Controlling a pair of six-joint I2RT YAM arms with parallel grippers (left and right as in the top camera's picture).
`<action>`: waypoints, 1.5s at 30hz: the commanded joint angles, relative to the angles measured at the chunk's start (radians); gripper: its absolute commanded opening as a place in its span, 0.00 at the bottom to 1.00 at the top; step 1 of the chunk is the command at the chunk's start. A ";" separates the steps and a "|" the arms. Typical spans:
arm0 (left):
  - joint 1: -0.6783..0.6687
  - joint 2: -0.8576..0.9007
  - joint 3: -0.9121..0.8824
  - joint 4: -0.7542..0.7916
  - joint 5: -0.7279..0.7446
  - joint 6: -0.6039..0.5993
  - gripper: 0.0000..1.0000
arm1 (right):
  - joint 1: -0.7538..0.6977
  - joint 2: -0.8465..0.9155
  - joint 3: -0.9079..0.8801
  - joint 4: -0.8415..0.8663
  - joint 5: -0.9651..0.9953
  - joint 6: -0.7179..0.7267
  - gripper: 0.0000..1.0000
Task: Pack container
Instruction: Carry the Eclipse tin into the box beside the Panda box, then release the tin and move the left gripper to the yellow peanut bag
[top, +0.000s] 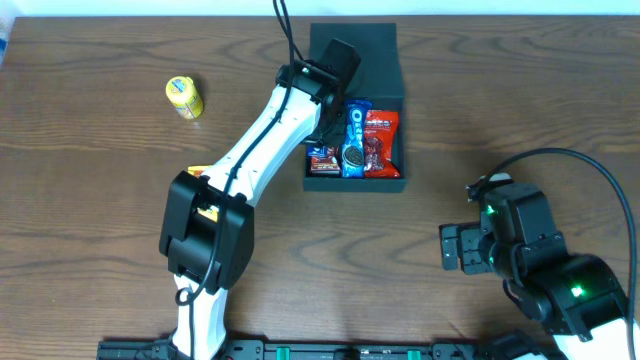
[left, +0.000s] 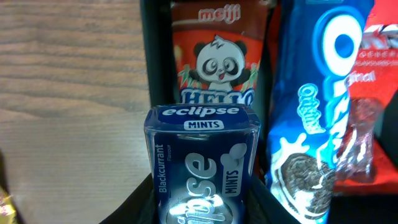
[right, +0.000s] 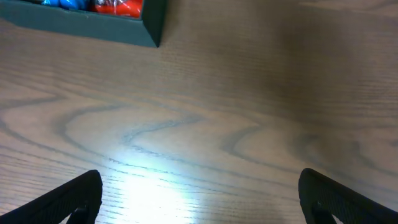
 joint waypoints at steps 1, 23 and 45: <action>-0.008 -0.002 -0.005 0.013 0.013 -0.027 0.06 | -0.006 -0.002 0.001 -0.002 0.000 0.011 0.99; -0.015 0.080 -0.006 0.053 -0.032 -0.063 0.06 | -0.006 -0.002 0.001 -0.002 0.000 0.011 0.99; -0.015 0.080 -0.006 0.041 -0.050 -0.068 0.47 | -0.006 -0.002 0.001 -0.002 0.000 0.011 0.99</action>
